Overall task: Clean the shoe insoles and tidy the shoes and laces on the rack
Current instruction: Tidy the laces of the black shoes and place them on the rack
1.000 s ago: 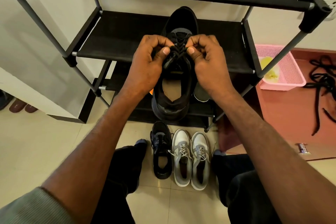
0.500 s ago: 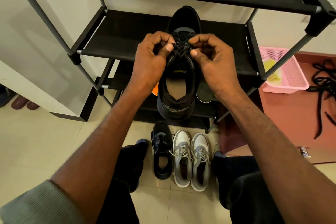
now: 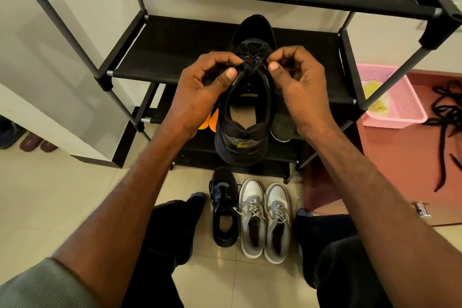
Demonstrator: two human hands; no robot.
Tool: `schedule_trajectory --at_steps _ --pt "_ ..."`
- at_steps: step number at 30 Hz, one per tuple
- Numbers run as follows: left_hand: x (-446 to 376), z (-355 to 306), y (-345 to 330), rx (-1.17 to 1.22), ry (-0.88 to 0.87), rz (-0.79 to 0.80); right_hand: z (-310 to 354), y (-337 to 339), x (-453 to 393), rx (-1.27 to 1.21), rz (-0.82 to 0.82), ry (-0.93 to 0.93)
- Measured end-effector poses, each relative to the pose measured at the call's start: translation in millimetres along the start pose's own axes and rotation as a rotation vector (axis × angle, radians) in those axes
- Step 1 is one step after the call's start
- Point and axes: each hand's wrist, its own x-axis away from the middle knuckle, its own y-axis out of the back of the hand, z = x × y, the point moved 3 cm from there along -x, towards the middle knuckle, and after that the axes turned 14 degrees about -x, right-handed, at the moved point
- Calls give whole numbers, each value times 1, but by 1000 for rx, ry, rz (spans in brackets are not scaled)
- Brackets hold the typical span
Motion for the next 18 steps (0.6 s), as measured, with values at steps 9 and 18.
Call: schedule_trajectory --at_steps 9,18 --pt "-4 -5 -4 -15 90 -87 2 3 6 79 130 54" --pt "-1 -5 0 130 75 9 -1 2 1 -13 55 -39"
